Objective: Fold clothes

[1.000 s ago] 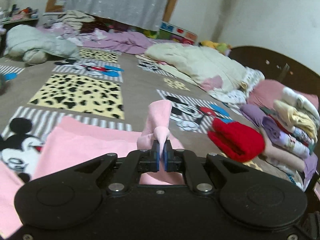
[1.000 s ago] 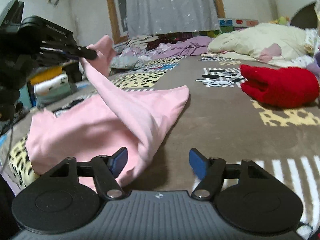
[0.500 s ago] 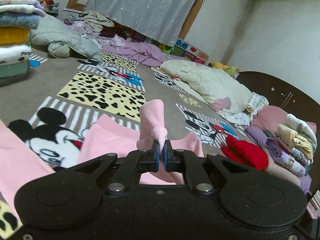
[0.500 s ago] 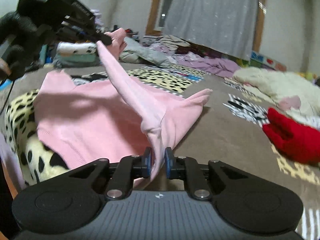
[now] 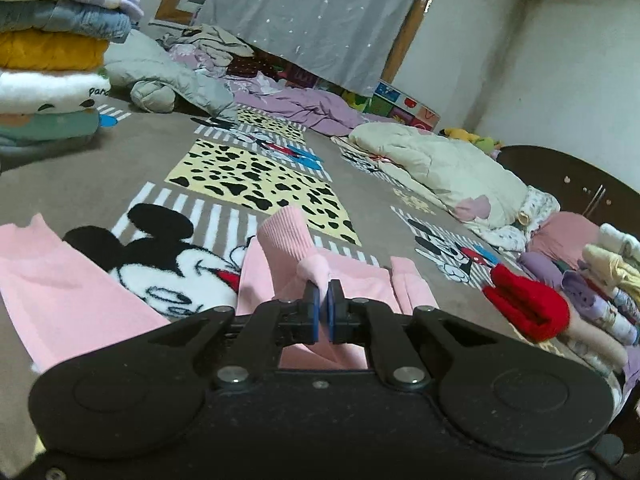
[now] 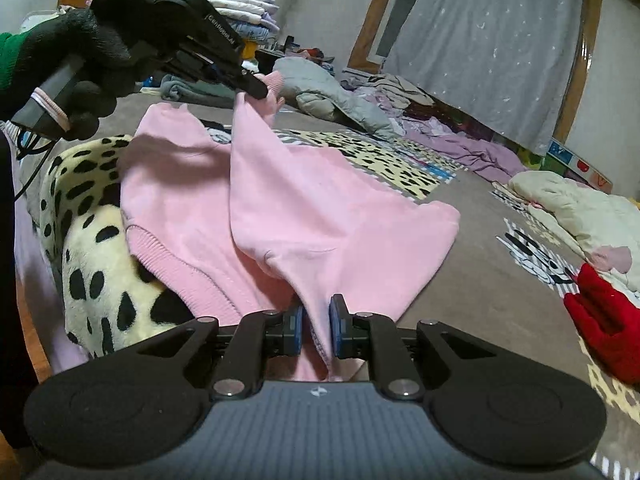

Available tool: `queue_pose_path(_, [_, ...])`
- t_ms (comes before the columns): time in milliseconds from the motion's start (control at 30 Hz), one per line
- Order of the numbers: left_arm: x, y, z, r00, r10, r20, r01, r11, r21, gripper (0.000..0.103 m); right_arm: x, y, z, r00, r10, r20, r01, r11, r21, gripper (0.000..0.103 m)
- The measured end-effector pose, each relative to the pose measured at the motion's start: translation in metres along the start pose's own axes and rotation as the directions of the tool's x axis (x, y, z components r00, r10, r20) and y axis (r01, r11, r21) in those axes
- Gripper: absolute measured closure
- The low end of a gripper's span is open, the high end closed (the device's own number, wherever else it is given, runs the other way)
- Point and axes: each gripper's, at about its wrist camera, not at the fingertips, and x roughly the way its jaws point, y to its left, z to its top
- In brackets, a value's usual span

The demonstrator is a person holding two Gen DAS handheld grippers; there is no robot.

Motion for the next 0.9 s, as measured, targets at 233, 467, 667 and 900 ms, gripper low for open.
queue_pose_path(233, [0.004,0.012,-0.005,1.0,0.019,-0.012,-0.019,1.0,0.009,0.1,-0.014,-0.004,0.002,0.996,0.084,0.012,-0.084,0.996,0.008,0.055])
queue_pose_path(467, [0.012,0.034,0.0,0.999,0.039,-0.012,-0.041,0.99,-0.138,0.098,-0.012,-0.001,0.013,0.992,0.115,0.055,-0.117,0.993,0.036,0.051])
queue_pose_path(667, [0.012,0.076,-0.005,0.99,0.131,-0.051,-0.14,0.923,-0.357,0.053,-0.001,-0.003,0.015,0.984,0.175,-0.021,-0.174,0.983,0.062,0.054])
queue_pose_path(900, [0.009,0.081,-0.004,0.991,0.113,-0.078,-0.133,0.931,-0.339,0.053,-0.01,0.0,0.024,0.987,0.151,0.05,-0.154,0.987,0.046,0.055])
